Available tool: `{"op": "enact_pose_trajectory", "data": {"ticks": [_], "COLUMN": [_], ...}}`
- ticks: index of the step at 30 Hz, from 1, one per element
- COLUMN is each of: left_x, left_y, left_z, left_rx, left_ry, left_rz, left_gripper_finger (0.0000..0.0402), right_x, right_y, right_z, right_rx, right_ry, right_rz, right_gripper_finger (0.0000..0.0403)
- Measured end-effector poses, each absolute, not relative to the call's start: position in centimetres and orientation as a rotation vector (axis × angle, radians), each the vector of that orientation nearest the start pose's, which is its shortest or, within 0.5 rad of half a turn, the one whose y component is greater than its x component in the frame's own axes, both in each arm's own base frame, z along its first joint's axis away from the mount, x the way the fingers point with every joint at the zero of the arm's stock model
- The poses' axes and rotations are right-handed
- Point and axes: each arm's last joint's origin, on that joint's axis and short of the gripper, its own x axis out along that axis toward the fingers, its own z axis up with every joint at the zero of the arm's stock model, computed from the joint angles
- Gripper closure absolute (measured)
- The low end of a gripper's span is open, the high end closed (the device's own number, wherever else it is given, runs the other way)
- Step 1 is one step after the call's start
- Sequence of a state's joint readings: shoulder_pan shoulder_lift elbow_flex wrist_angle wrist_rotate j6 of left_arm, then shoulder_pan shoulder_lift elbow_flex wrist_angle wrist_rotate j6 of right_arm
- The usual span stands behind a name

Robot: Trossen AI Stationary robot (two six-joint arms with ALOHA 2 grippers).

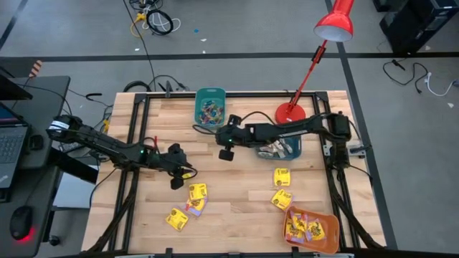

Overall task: Sort candy
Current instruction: Put the yellow candy bag into the orange bin

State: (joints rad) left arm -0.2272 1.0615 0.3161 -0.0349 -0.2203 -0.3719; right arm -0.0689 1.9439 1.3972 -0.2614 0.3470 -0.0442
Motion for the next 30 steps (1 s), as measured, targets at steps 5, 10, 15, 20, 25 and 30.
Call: {"op": "enact_pose_trajectory", "data": {"ticks": [5, 10, 15, 20, 25, 30], "left_x": [17.5, 17.2, 17.8, 18.5, 18.7, 18.8], "left_y": [-3.4, -3.3, -3.4, -3.4, -3.3, -3.1], "left_z": [14.2, 14.0, 14.6, 15.4, 15.8, 15.9], "left_rx": [-0.17, -0.16, -0.119, -0.035, 0.05, 0.08], "left_ry": [0.783, 0.817, 0.73, 0.623, 0.568, 0.553], "left_rz": [0.14, 0.147, 0.139, 0.141, 0.174, 0.211], "left_gripper_finger": [0.0289, 0.0289, 0.0289, 0.0289, 0.0289, 0.0289], "right_x": [42.4, 41.7, 41.7, 41.9, 42.2, 42.5], "right_y": [-4.1, -4.1, -4.1, -4.1, -4.2, -4.2], "right_z": [18.2, 17.8, 17.8, 16.9, 15.7, 14.3], "right_rx": [-0.131, -0.153, -0.141, -0.119, -0.123, -0.116], "right_ry": [0.883, 0.972, 0.971, 0.981, 0.994, 1.012], "right_rz": [-0.389, -0.414, -0.418, -0.427, -0.423, -0.427], "right_gripper_finger": [0.0312, 0.0273, 0.0239, 0.0218, 0.0209, 0.021]}}
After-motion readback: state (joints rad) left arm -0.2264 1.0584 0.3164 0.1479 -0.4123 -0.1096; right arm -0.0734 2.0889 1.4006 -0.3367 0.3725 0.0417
